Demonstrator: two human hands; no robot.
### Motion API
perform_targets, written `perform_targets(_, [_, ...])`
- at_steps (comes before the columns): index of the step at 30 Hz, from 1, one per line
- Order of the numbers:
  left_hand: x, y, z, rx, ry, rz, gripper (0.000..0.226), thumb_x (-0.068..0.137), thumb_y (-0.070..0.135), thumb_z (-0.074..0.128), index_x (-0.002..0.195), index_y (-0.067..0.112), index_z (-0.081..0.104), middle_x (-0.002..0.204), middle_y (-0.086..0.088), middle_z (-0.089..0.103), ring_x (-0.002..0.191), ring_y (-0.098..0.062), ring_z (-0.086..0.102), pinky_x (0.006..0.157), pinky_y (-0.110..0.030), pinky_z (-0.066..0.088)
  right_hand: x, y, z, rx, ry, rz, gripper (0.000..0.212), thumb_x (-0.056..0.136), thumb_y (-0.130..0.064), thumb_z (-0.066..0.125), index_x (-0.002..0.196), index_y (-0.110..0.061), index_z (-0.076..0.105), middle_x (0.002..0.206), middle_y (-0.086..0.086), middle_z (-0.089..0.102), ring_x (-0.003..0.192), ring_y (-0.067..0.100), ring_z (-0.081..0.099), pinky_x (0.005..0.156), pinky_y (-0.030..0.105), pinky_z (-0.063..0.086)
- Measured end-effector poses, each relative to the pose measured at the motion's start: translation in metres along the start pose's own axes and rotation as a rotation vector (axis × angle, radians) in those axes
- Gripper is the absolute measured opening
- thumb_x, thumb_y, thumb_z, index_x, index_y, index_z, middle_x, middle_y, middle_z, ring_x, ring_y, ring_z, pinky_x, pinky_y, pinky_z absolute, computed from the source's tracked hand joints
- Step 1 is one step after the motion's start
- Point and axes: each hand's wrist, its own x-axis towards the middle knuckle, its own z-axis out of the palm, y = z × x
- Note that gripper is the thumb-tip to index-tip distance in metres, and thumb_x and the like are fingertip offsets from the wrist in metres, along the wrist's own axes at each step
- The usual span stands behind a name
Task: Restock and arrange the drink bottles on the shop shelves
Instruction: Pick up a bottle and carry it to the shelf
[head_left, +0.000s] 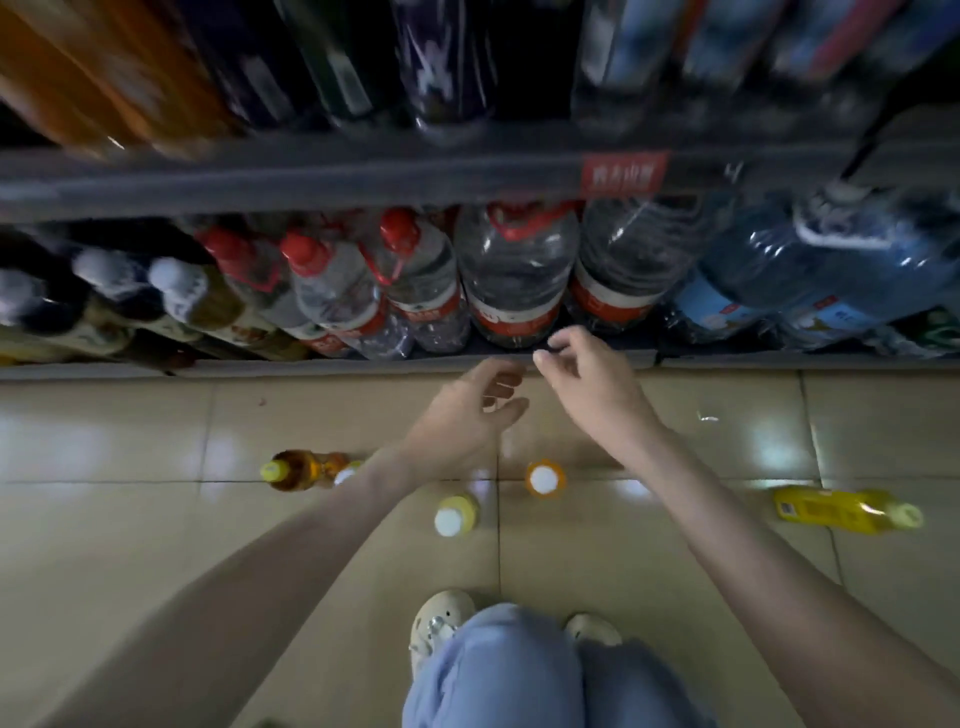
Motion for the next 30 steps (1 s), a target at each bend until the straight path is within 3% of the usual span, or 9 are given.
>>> perform_targets(4, [-0.049, 0.113, -0.08, -0.133, 0.202, 0.086, 0.019, 0.09, 0.006, 0.058, 0.104, 0.019, 0.06, 0.095, 0.01, 0.068, 0.09, 0.005, 0.062, 0.082, -0.009, 0.045, -0.04, -0.118, -0.08, 0.169, 0.119, -0.208, 0.014, 0.093, -0.026, 0.058, 0.106, -0.022, 0.058, 0.091, -0.009, 0.06, 0.078, 0.0, 0.056, 0.068, 0.014, 0.043])
perform_targets(9, [-0.124, 0.253, -0.176, -0.158, 0.397, 0.268, 0.015, 0.092, 0.009, 0.057, 0.099, 0.021, 0.063, 0.087, 0.012, 0.067, 0.082, -0.003, 0.064, 0.074, -0.015, 0.049, -0.1, -0.243, -0.176, 0.306, 0.249, -0.448, 0.018, 0.091, -0.012, 0.062, 0.105, -0.022, 0.058, 0.087, -0.013, 0.06, 0.08, -0.005, 0.057, 0.069, 0.004, 0.041])
perform_targets(13, [-0.167, 0.337, -0.243, -0.15, 0.449, 0.367, 0.017, 0.094, 0.014, 0.056, 0.098, 0.029, 0.06, 0.087, 0.011, 0.067, 0.08, -0.002, 0.063, 0.071, -0.016, 0.048, -0.134, -0.327, -0.234, 0.356, 0.367, -0.599, 0.031, 0.091, -0.009, 0.061, 0.114, -0.027, 0.051, 0.097, -0.01, 0.057, 0.085, 0.001, 0.057, 0.071, 0.006, 0.043])
perform_targets(17, [-0.186, 0.391, -0.298, -0.144, 0.617, 0.407, 0.018, 0.093, 0.021, 0.057, 0.099, 0.037, 0.053, 0.093, 0.014, 0.065, 0.086, -0.001, 0.062, 0.074, -0.013, 0.048, -0.142, -0.389, -0.268, 0.355, 0.454, -0.615, 0.044, 0.091, -0.017, 0.061, 0.127, -0.03, 0.039, 0.111, -0.008, 0.052, 0.101, 0.001, 0.054, 0.082, 0.013, 0.046])
perform_targets(20, [-0.182, 0.413, -0.329, -0.064, 0.74, 0.367, 0.024, 0.093, 0.018, 0.057, 0.114, 0.028, 0.051, 0.108, 0.01, 0.058, 0.095, 0.002, 0.055, 0.079, -0.009, 0.043, -0.134, -0.425, -0.288, 0.239, 0.566, -0.632, 0.06, 0.089, -0.016, 0.064, 0.141, -0.017, 0.032, 0.132, 0.003, 0.045, 0.122, 0.012, 0.044, 0.102, 0.027, 0.04])
perform_targets(22, [-0.175, 0.42, -0.347, 0.062, 0.874, 0.387, 0.036, 0.091, 0.014, 0.059, 0.125, 0.016, 0.049, 0.12, 0.002, 0.05, 0.106, -0.005, 0.049, 0.09, -0.009, 0.036, -0.12, -0.445, -0.301, 0.109, 0.631, -0.633, 0.073, 0.086, -0.012, 0.066, 0.146, -0.015, 0.026, 0.141, 0.012, 0.038, 0.129, 0.019, 0.035, 0.107, 0.026, 0.027])
perform_targets(24, [-0.163, 0.42, -0.362, 0.223, 0.976, 0.387, 0.047, 0.086, 0.009, 0.063, 0.13, 0.009, 0.048, 0.128, -0.012, 0.045, 0.117, -0.02, 0.042, 0.098, -0.016, 0.029, -0.104, -0.462, -0.312, -0.056, 0.635, -0.571, 0.08, 0.086, -0.014, 0.064, 0.151, -0.025, 0.018, 0.148, 0.016, 0.027, 0.133, 0.031, 0.028, 0.109, 0.036, 0.024])
perform_targets(27, [-0.15, 0.418, -0.379, 0.41, 0.894, 0.284, 0.059, 0.084, 0.01, 0.063, 0.14, 0.011, 0.042, 0.139, -0.029, 0.033, 0.126, -0.045, 0.033, 0.1, -0.046, 0.035, -0.084, -0.473, -0.322, -0.182, 0.473, -0.469, 0.08, 0.094, -0.024, 0.055, 0.151, -0.035, 0.002, 0.151, 0.013, 0.022, 0.134, 0.036, 0.031, 0.105, 0.045, 0.034])
perform_targets(30, [-0.143, 0.409, -0.385, 0.487, 0.736, 0.239, 0.066, 0.087, 0.016, 0.058, 0.147, 0.015, 0.03, 0.15, -0.023, 0.014, 0.135, -0.045, 0.019, 0.108, -0.051, 0.031, -0.082, -0.475, -0.328, -0.131, 0.475, -0.478, 0.066, 0.095, -0.031, 0.055, 0.148, -0.032, 0.017, 0.139, 0.014, 0.038, 0.122, 0.034, 0.046, 0.096, 0.045, 0.045])
